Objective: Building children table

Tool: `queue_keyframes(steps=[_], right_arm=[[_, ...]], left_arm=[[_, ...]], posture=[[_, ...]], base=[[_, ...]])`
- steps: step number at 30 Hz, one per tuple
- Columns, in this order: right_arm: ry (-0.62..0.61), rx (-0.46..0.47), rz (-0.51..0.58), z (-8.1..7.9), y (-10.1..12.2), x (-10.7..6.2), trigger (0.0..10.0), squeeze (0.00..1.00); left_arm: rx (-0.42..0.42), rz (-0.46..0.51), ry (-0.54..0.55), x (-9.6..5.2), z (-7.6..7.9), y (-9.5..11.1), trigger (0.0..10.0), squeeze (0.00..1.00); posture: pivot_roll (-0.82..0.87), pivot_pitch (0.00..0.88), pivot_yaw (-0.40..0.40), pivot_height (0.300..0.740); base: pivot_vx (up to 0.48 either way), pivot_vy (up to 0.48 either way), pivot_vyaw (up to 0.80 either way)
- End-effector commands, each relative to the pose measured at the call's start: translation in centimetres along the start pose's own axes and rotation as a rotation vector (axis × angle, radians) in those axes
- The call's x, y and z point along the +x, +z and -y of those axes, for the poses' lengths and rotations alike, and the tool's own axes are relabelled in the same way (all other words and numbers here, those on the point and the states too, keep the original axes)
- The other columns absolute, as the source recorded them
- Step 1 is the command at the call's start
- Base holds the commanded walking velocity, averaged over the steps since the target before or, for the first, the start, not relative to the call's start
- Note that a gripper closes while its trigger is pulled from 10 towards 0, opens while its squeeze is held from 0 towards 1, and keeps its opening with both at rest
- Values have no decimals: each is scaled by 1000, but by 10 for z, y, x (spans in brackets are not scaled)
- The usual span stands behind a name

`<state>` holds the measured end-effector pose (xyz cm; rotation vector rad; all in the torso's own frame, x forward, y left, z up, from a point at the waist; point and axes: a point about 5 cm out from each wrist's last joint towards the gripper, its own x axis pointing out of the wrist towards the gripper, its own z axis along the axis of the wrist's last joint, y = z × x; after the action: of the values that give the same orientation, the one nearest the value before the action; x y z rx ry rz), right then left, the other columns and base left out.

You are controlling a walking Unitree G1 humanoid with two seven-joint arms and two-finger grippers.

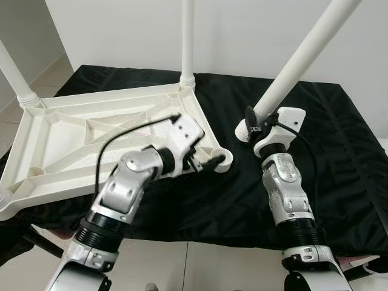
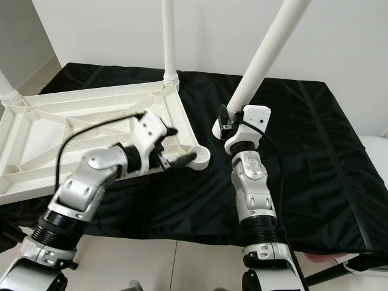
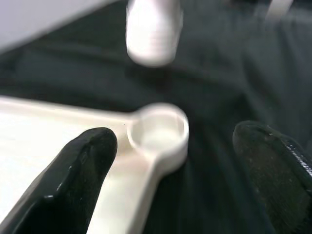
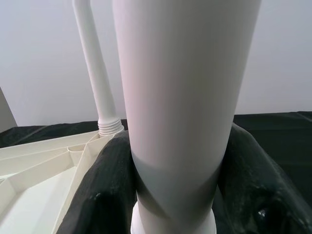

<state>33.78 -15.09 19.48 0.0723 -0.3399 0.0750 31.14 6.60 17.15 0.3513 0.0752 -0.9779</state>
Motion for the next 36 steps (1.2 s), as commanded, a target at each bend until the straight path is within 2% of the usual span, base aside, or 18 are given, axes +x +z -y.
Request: queue_keyframes(steps=[1,2,7,8,9,10,13,26,31,32,33,34,36], right_arm=[[42,3,2,-3,4,-2,10000,0],[60,-3,4,-4,5,-3,10000,0],[89,-7,7,-6,7,-5,10000,0],[107,-1,10,-7,10,-5,10000,0],[107,-1,10,-7,10,-5,10000,0],[125,-1,14,-8,13,-6,10000,0],[143,1,18,-9,15,-7,10000,0],[182,-11,4,-11,16,-8,10000,0],[208,-19,-11,-13,15,-9,10000,0],[219,-23,-20,-14,13,-10,10000,0],[219,-23,-20,-14,13,-10,10000,0],[222,-25,-24,-14,13,-11,10000,0],[222,-25,-24,-14,13,-11,10000,0]], left_arm=[[38,-43,13,3,2,-12,10000,0],[53,-77,5,4,3,-20,10000,0],[66,-130,-7,5,3,-34,10000,0],[55,-179,8,5,-3,-47,10000,0],[55,-179,8,5,-3,-47,10000,0],[49,-218,33,4,-8,-56,10000,0],[20,-238,46,3,-12,-62,10000,0],[-14,-223,88,5,-25,-65,10000,0],[-65,-173,92,8,-29,-60,9804,0],[-82,-153,92,8,-30,-59,6627,0],[-82,-153,92,8,-30,-59,6627,0],[-85,-148,93,8,-30,-59,3294,0],[-85,-148,93,8,-30,-59,3294,0]], posture=[[-43,0,14,740],[-48,0,15,740],[-50,0,16,740],[-55,0,18,740],[-55,0,18,740],[-58,0,17,740],[-58,0,17,740],[-67,0,10,740],[-72,0,8,740],[-72,0,7,740],[-72,0,7,740],[-72,0,7,740],[-72,0,7,740]], base=[[0,0,0],[0,0,0],[0,0,0],[0,0,0],[0,0,0],[0,0,0],[0,0,0],[0,0,0],[0,0,0],[0,0,0],[0,0,0],[0,0,0],[0,0,0]])
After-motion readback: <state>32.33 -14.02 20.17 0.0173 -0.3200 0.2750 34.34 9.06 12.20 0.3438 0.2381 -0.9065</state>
